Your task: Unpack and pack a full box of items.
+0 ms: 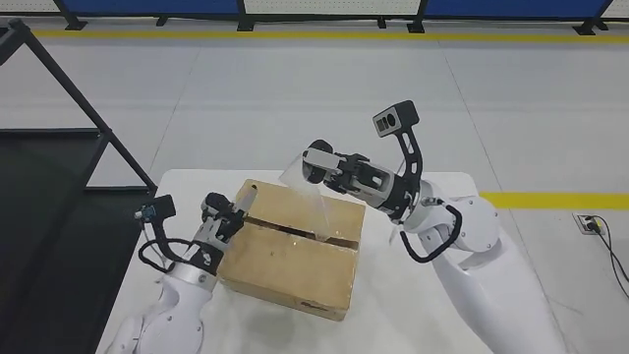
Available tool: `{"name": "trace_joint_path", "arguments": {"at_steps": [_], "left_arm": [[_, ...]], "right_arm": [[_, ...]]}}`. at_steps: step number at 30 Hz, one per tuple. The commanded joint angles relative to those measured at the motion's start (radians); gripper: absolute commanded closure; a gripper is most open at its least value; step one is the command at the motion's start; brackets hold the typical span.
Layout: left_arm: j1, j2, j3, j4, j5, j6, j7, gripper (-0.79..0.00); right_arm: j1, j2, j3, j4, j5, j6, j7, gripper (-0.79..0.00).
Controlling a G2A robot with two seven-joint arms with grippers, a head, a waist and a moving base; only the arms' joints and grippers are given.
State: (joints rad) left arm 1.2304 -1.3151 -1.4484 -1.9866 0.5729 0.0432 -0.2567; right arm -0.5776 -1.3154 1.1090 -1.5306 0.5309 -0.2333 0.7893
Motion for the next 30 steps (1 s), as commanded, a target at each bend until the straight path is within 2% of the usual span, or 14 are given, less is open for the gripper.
{"name": "trace_joint_path", "arguments": {"at_steps": [1, 7, 13, 15, 19, 25, 27, 30], "left_arm": [[0.007, 0.004, -0.004, -0.01, 0.002, -0.043, -0.043, -0.785], [0.015, 0.011, 0.015, -0.024, 0.029, -0.104, -0.106, -0.776], [0.009, 0.012, 0.022, -0.007, 0.067, -0.095, -0.085, -0.637], [0.004, 0.013, 0.025, -0.001, 0.077, -0.089, -0.079, -0.511], [-0.004, 0.013, 0.033, 0.005, 0.084, -0.09, -0.074, -0.446], [0.008, 0.016, 0.028, -0.011, 0.034, -0.111, -0.104, -0.468], [0.016, 0.017, 0.017, -0.02, 0.02, -0.114, -0.108, -0.499], [0.029, 0.02, -0.003, -0.032, 0.011, -0.114, -0.107, -0.496]], "right_arm": [[0.0, 0.0, 0.001, 0.0, 0.001, 0.0, 0.001, 0.0], [0.002, -0.005, -0.008, 0.002, 0.002, -0.001, 0.002, 0.0], [0.004, -0.009, -0.016, 0.001, 0.015, -0.006, 0.013, 0.0], [0.003, -0.01, -0.017, 0.001, 0.017, -0.007, 0.015, 0.0], [0.001, -0.011, -0.017, 0.002, 0.018, -0.009, 0.017, 0.0], [-0.006, -0.011, -0.008, -0.003, 0.001, -0.009, 0.003, 0.0], [-0.009, -0.011, -0.004, -0.005, -0.005, -0.005, -0.002, 0.0], [-0.012, -0.011, 0.002, -0.006, -0.005, -0.003, -0.002, 0.0]]}}
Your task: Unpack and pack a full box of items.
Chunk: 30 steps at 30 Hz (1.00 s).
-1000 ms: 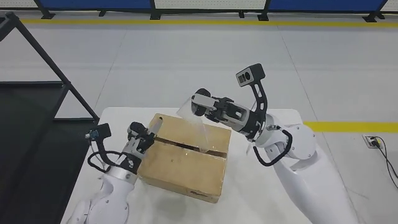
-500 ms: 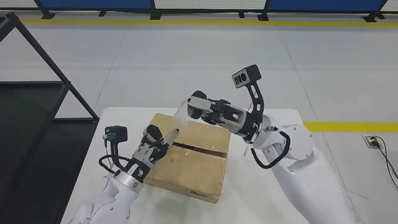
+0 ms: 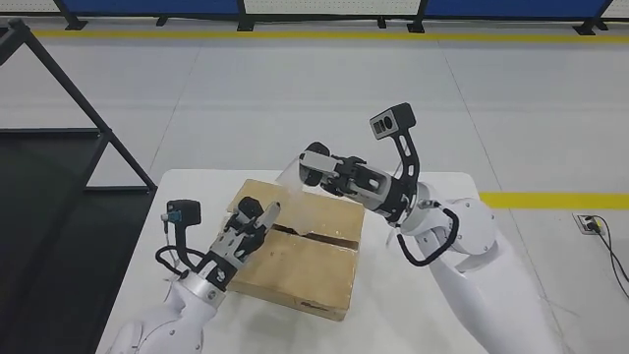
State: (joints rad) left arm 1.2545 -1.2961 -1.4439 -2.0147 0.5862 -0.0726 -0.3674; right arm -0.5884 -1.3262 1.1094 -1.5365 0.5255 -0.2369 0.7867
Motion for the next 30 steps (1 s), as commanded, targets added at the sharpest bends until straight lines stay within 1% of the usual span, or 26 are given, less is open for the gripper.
{"name": "trace_joint_path", "arguments": {"at_steps": [1, 7, 11, 17, 22, 30], "left_arm": [[0.009, 0.001, -0.013, -0.007, -0.004, 0.004, 0.008, -0.499], [0.014, 0.004, -0.038, -0.018, -0.026, 0.011, 0.028, -0.477], [0.006, 0.007, -0.047, -0.009, -0.022, 0.008, 0.018, -0.462], [-0.001, 0.011, -0.016, -0.005, -0.02, -0.037, -0.047, -0.446], [-0.016, 0.011, 0.015, 0.008, -0.004, -0.04, -0.038, -0.437], [-0.036, 0.013, 0.044, 0.026, 0.007, -0.041, -0.059, -0.406]], "right_arm": [[-0.001, 0.0, 0.002, -0.001, 0.0, 0.001, 0.002, 0.0], [-0.002, -0.002, 0.003, 0.002, 0.004, 0.002, 0.008, 0.0], [0.0, -0.002, 0.004, 0.005, 0.007, 0.003, 0.018, 0.0], [0.007, -0.006, -0.003, 0.012, 0.01, 0.005, 0.026, 0.0], [0.014, -0.009, -0.011, 0.022, 0.014, 0.001, 0.029, 0.0], [0.017, -0.012, -0.012, 0.034, 0.022, -0.006, 0.038, 0.0]]}}
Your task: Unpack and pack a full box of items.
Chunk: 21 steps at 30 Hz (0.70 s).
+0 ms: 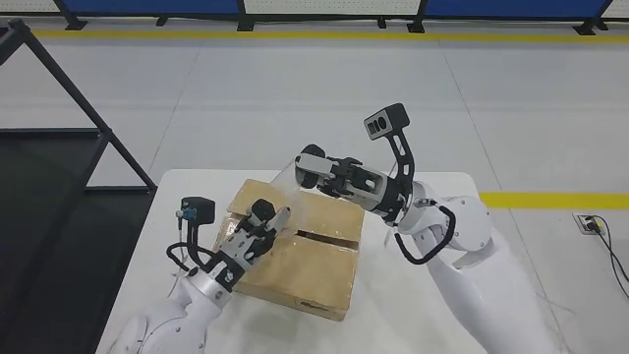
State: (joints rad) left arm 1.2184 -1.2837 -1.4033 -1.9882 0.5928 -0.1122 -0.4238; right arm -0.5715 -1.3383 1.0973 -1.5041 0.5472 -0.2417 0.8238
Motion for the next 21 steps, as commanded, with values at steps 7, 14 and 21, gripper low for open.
{"name": "trace_joint_path", "arguments": {"at_steps": [7, 14, 21], "left_arm": [[0.0, 0.003, 0.013, -0.006, -0.016, -0.019, -0.019, -0.382], [0.005, 0.007, 0.017, -0.014, -0.025, -0.034, -0.043, -0.379], [0.017, 0.012, 0.011, -0.024, -0.03, -0.041, -0.05, -0.376]], "right_arm": [[0.003, -0.003, 0.0, 0.012, 0.003, -0.003, 0.008, 0.0], [0.007, -0.005, 0.001, 0.019, 0.006, -0.008, 0.012, 0.0], [0.008, -0.008, 0.002, 0.024, 0.006, -0.012, 0.01, 0.0]]}}
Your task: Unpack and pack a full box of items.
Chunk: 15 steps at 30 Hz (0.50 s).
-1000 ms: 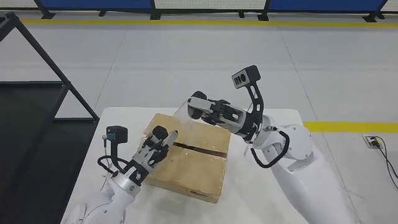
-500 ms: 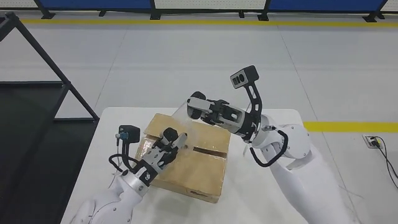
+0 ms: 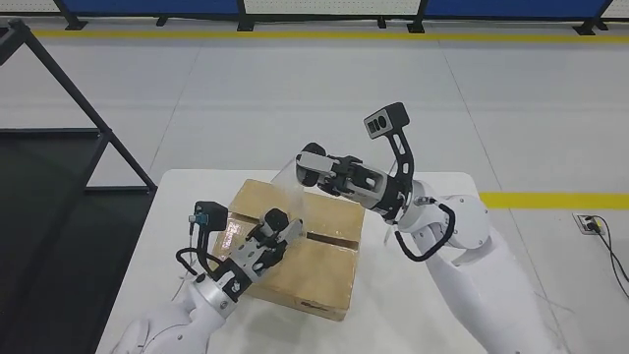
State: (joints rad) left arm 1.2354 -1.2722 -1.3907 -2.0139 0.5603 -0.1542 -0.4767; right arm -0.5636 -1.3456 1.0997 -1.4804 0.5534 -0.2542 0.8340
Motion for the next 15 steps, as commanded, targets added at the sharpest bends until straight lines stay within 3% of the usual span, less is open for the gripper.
{"name": "trace_joint_path", "arguments": {"at_steps": [1, 15], "left_arm": [[0.0, 0.001, -0.002, 0.003, 0.005, 0.003, 0.006, -0.376], [-0.019, 0.005, 0.015, 0.036, 0.036, 0.021, 0.024, -0.296]], "right_arm": [[0.0, -0.001, -0.001, 0.001, -0.001, 0.002, 0.002, 0.0], [-0.003, -0.006, -0.008, -0.009, 0.009, 0.001, 0.015, 0.0]]}}
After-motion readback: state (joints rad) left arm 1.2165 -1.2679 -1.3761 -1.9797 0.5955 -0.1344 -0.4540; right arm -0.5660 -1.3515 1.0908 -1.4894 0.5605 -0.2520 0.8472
